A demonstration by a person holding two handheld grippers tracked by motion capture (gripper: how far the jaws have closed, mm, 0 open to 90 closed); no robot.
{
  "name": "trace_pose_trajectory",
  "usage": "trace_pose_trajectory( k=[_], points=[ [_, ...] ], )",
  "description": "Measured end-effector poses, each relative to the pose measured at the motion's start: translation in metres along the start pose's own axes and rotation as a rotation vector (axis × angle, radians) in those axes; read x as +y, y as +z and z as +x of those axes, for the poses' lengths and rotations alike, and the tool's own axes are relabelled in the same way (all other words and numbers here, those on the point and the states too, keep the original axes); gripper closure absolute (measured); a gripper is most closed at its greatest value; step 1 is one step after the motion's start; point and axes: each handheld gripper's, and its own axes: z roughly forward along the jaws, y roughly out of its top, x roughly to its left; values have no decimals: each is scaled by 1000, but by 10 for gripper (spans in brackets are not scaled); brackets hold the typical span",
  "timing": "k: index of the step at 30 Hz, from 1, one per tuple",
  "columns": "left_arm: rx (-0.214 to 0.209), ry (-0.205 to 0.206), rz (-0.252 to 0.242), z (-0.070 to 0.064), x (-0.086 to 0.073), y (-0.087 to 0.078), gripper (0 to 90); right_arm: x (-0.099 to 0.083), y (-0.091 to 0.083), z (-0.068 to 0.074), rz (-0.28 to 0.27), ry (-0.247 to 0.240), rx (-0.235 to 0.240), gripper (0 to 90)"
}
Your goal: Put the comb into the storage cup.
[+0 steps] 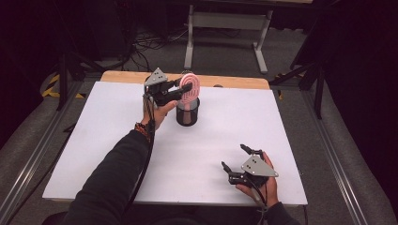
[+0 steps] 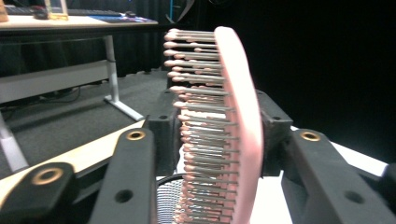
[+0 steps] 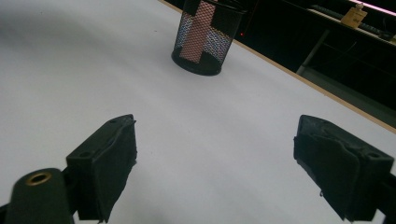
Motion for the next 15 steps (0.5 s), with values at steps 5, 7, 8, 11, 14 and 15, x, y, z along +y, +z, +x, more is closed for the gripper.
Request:
trace_pose_trajectory(
  k=[5, 7, 8, 11, 14, 15],
  points=[
    [16, 13, 5, 2, 3, -3, 594, -1, 1, 1, 10, -1, 4, 139],
    [21, 21, 8, 3, 4, -5, 590, -1, 1, 1, 10, 0, 2, 139],
    [21, 23, 9, 3, 4, -5, 590, -1, 1, 1, 13, -4, -3, 139],
    [29, 32, 12, 3, 6, -6, 586, -1, 1, 1, 13, -2, -2, 141],
    [34, 40, 13, 3, 7, -6, 576, -1, 1, 1, 11, -3, -2, 140],
    [36, 37, 7, 3, 8, -7, 574, -1, 1, 1, 13, -2, -2, 140]
  ],
)
